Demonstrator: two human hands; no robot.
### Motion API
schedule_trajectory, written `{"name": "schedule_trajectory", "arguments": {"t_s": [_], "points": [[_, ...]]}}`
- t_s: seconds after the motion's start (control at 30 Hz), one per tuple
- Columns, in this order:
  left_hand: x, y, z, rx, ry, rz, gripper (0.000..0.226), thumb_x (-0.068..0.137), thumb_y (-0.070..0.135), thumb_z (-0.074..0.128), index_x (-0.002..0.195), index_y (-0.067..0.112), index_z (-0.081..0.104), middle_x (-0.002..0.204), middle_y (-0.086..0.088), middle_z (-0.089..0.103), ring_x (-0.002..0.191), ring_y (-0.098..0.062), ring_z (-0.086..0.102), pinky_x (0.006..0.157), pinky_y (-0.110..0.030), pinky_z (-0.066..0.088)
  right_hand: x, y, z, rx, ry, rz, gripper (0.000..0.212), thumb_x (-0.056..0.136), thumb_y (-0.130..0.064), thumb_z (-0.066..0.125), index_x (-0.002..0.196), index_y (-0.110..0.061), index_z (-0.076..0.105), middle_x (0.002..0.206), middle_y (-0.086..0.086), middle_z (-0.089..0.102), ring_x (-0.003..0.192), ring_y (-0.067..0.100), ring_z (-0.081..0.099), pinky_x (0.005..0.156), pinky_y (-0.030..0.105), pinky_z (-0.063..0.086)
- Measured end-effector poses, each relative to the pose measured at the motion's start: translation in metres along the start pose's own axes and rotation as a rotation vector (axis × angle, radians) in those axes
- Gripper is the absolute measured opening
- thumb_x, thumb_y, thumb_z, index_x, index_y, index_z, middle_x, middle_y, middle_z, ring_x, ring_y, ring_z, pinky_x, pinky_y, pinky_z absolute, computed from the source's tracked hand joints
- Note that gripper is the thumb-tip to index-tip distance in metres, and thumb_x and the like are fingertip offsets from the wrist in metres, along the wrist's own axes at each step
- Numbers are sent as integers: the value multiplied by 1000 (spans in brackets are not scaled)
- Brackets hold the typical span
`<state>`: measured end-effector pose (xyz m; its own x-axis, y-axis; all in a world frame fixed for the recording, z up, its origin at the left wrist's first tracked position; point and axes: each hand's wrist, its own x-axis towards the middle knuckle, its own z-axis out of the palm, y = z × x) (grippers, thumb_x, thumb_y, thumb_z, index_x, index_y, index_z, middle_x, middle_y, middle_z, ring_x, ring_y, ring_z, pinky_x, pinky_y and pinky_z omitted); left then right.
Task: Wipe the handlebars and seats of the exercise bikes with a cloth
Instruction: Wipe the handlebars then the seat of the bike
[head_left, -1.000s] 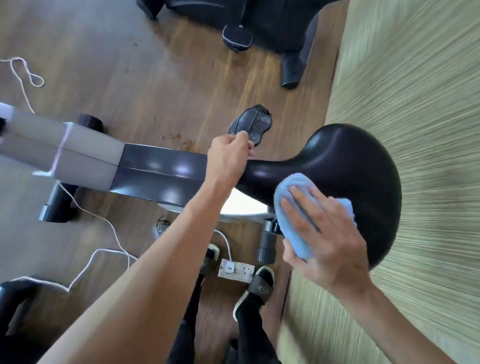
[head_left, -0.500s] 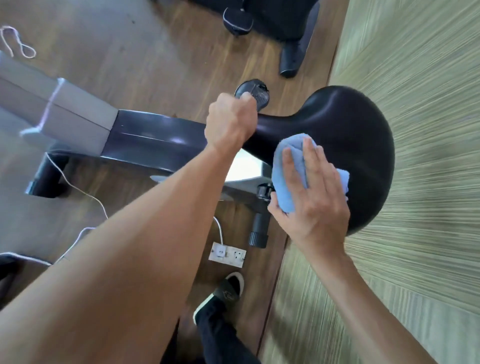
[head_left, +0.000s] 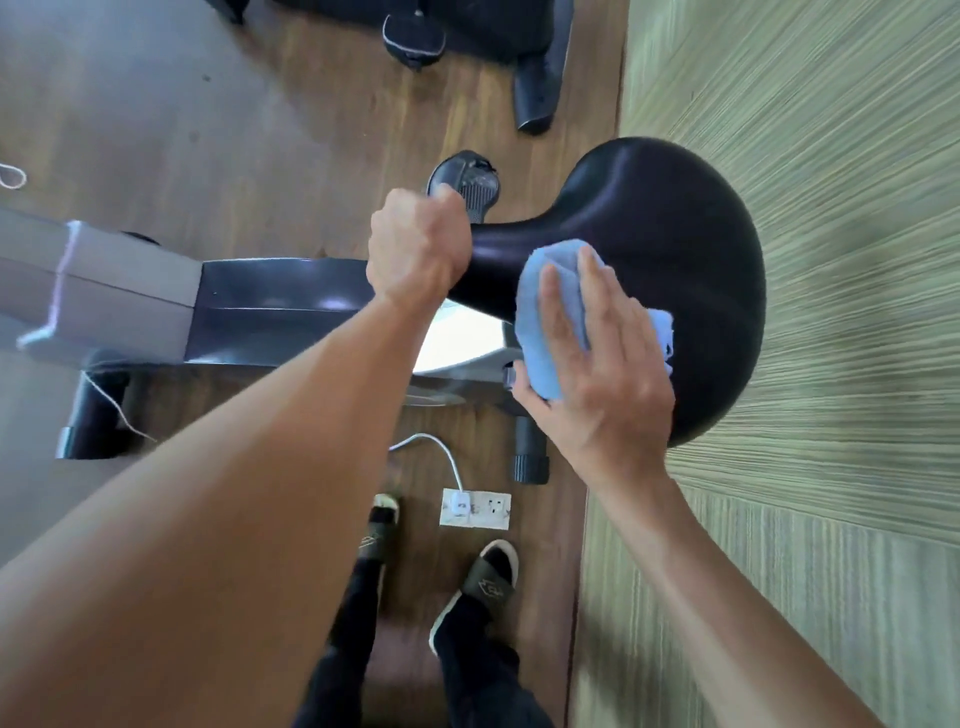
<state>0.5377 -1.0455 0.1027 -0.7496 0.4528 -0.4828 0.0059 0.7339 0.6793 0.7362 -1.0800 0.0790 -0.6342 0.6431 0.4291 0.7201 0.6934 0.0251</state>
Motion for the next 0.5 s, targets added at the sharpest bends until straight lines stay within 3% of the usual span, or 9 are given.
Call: {"name": "schedule_trajectory", "arguments": {"t_s": [0.17,0.3,0.4,0.5], "points": [[-3,-1,1,8,-36,19,43,104,38,37,125,8,60,112,-6,55,95,-26,46,84,-35,36,-52,27,-18,36,41,181,65,92,-38,69,147,-6,53,153,20,47,135,34,55,100,49,54],[-4,1,-1,53,-48,32,44,103,37,37,128,9,60,104,-4,48,95,-27,47,83,-35,35,10,-1,9,14,96,248,62,100,-51,57,144,-7,56,150,20,51,134,33,56,105,45,49],[-3,1,-3,44,-58,38,44,101,37,38,126,9,61,115,-8,60,99,-30,54,86,-38,41,44,-19,24,32,71,159,63,101,-51,55,146,-7,54,152,20,49,133,34,55,106,45,47],[-4,-2,-5,42,-62,39,45,102,37,37,130,9,58,118,-7,58,96,-27,48,86,-37,39,9,-7,7,-26,12,-8,63,100,-45,61,149,-8,50,154,21,46,135,34,53,109,47,46]]}}
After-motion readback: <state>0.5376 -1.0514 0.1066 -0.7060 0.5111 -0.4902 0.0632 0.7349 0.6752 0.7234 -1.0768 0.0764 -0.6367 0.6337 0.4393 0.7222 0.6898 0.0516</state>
